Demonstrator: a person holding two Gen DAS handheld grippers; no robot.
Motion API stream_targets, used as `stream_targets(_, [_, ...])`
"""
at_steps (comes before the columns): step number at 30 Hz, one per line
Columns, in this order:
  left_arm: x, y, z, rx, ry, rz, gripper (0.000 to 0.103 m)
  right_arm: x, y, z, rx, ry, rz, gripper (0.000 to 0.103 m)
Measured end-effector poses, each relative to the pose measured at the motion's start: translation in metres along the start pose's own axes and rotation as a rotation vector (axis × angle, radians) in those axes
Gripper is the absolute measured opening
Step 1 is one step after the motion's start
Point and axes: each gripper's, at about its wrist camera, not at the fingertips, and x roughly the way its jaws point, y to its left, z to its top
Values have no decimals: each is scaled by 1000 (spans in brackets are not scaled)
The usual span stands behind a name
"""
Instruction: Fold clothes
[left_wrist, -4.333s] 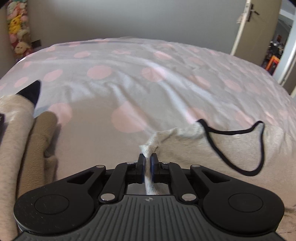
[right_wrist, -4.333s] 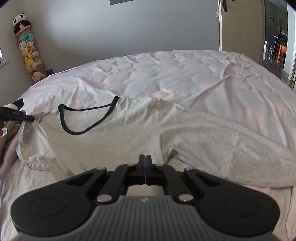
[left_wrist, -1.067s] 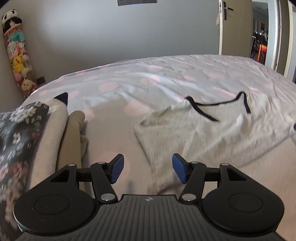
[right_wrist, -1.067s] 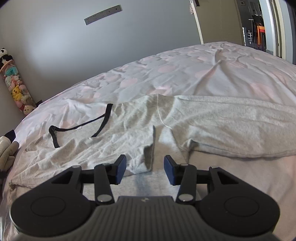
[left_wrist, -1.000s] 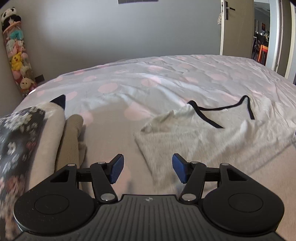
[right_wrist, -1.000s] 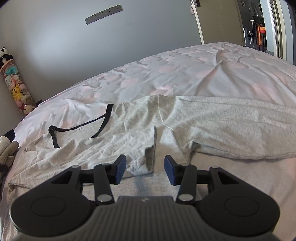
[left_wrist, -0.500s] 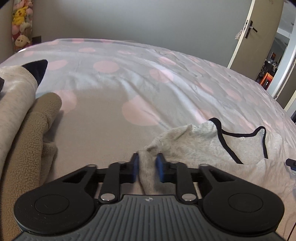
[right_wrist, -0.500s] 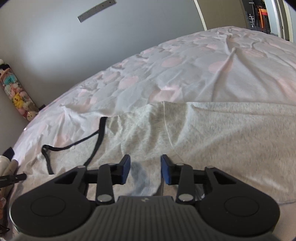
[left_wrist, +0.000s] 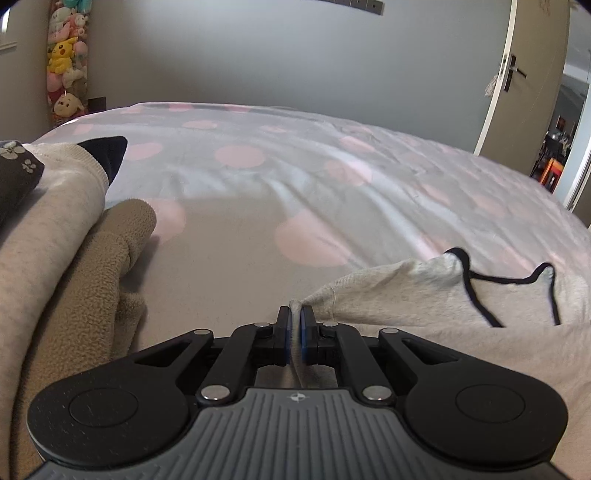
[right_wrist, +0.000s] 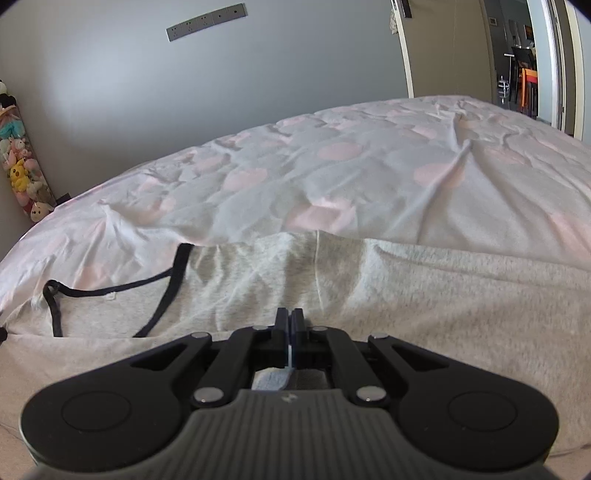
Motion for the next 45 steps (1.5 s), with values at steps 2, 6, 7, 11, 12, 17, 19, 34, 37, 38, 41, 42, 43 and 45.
stream_targets(2, [3,-3,0,18,13,21,7,2,-3,0,7,14,7,2])
stream_targets(6, [-17,-12,1,56,0,86,27,-18,-4,1,22,-2,-18,11])
stream_targets(7, [-26,-14,-1,65,-20,100,28,-25,-2,0,19,-15,-19,14])
stream_targets(11, [-65,-24,-16,97,-111,110,28,-48,18,-4,-68,-40,23,22])
stream_targets(12, [-73,-28,-21,106,-113,90,28,-50,26,-6,-91,-32,34,22])
stream_targets(17, [-83,-48,-47,232,-29,51,14,-51,36,-27,-173,45,33,19])
stream_targets(19, [-76,-45,-58,239,34,48,14,-50,38,-37,-203,78,29,18])
stream_targets(34, [-110,-52,-61,241,-32,47,20,-91,29,-42,-239,103,21,8])
stream_targets(37, [-105,-82,-59,268,-33,-42,20,-89,63,-41,-265,83,116,8])
stream_targets(38, [-101,-95,-59,281,-39,-70,20,-86,76,-42,-283,75,144,8])
stream_targets(41, [-85,-129,-61,285,-33,-145,20,-71,111,-46,-303,74,204,8])
stream_targets(42, [-78,-138,-62,281,-27,-162,20,-66,119,-48,-299,80,221,8])
stream_targets(43, [-72,-145,-65,276,-16,-176,20,-60,126,-50,-302,86,227,8])
stream_targets(45, [-57,-157,-71,262,27,-198,19,-49,134,-58,-302,105,223,8])
